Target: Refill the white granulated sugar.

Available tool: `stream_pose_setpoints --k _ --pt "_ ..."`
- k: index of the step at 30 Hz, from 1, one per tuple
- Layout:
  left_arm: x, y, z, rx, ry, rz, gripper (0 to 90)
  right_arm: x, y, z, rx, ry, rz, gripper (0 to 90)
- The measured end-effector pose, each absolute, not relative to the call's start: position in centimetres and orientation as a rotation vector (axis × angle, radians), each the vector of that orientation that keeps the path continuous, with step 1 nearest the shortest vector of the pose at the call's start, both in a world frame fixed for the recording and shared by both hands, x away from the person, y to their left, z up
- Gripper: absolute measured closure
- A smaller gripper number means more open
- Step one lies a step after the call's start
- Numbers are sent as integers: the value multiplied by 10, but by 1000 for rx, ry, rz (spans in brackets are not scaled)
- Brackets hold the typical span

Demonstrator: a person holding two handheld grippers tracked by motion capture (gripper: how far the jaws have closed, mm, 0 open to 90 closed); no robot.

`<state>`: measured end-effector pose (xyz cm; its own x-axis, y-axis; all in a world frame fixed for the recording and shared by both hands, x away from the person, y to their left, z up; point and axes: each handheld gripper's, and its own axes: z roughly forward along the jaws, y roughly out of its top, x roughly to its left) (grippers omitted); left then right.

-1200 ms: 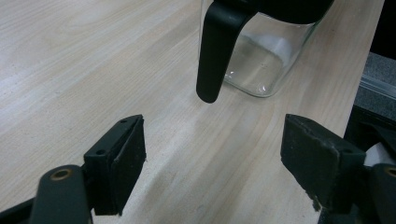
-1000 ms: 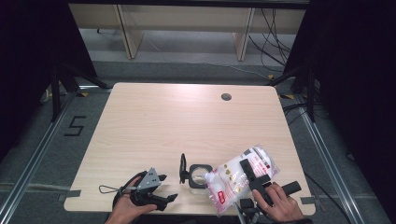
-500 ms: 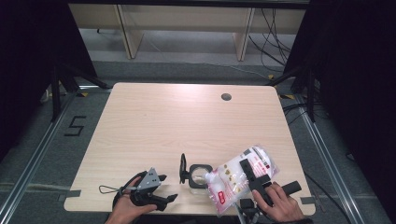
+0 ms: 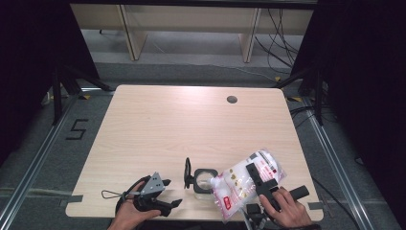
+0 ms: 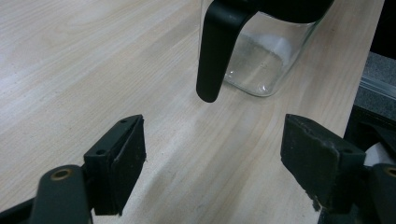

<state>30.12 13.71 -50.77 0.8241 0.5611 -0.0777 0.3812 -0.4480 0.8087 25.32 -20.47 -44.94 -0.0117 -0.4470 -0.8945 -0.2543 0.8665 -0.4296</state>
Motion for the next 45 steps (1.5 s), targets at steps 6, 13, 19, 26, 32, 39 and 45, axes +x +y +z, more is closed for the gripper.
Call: stream_pose_setpoints --k 6,13,19,26,32,39,45 --pt "302 138 -507 2105 678 257 217 254 -206 -450 -554 1609 -154 444" --pt "303 139 -507 2110 658 266 217 254 -206 -449 -566 1600 -154 445" --pt "303 139 -507 2109 661 267 217 255 -206 -448 -584 1589 -160 445" --pt "301 138 -507 2096 690 248 218 254 -206 -448 -597 1579 -166 445" --pt "301 138 -507 2096 691 251 218 253 -207 -448 -575 1584 -168 445" --pt "301 138 -507 2096 693 255 218 253 -206 -446 -603 1568 -177 445" --pt "302 139 -507 2111 659 268 218 254 -206 -446 -608 1567 -179 446"
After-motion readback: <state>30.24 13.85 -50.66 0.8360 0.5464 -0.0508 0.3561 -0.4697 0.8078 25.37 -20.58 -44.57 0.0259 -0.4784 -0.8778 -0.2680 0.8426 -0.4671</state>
